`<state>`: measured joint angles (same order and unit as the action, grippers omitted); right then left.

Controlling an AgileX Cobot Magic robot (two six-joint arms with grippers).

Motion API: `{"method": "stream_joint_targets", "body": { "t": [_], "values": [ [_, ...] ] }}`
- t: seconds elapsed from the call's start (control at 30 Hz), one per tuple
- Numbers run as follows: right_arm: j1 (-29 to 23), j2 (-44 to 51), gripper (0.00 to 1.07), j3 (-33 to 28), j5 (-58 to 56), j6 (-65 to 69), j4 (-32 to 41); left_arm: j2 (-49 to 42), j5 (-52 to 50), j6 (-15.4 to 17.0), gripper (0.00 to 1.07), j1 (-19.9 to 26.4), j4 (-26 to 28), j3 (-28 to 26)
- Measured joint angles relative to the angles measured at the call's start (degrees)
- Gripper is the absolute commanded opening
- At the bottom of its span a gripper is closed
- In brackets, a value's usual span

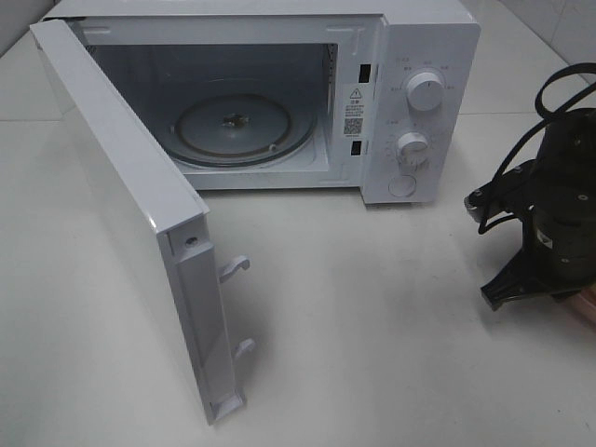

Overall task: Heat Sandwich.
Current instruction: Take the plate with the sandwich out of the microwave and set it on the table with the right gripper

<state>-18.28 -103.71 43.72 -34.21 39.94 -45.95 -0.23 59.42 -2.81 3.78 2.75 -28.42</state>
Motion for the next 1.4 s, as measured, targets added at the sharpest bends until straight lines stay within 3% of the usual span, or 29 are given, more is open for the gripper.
{"method": "stream_joint_targets", "body": {
  "t": [1.03,1.17,1.27,1.3,1.4],
  "values": [
    [1.9,-0.1,0.03,-2.2,5.2,-0.2,-2.2,0.0,0.0,0.0,1.01,0.0,0.0,0.0],
    [1.9,-0.1,0.09,-2.2,5.2,-0.5,-2.2,0.0,0.0,0.0,1.01,0.0,0.0,0.0],
    [1.9,-0.1,0.22,-2.2,5.2,-0.6,-1.9,0.0,0.0,0.0,1.01,0.0,0.0,0.0],
    [1.9,-0.1,0.31,-2.2,5.2,-0.7,-1.7,0.0,0.0,0.0,1.01,0.0,0.0,0.0],
    [1.9,-0.1,0.40,-2.2,5.1,-0.7,-1.5,0.0,0.0,0.0,1.01,0.0,0.0,0.0]
  ]
}}
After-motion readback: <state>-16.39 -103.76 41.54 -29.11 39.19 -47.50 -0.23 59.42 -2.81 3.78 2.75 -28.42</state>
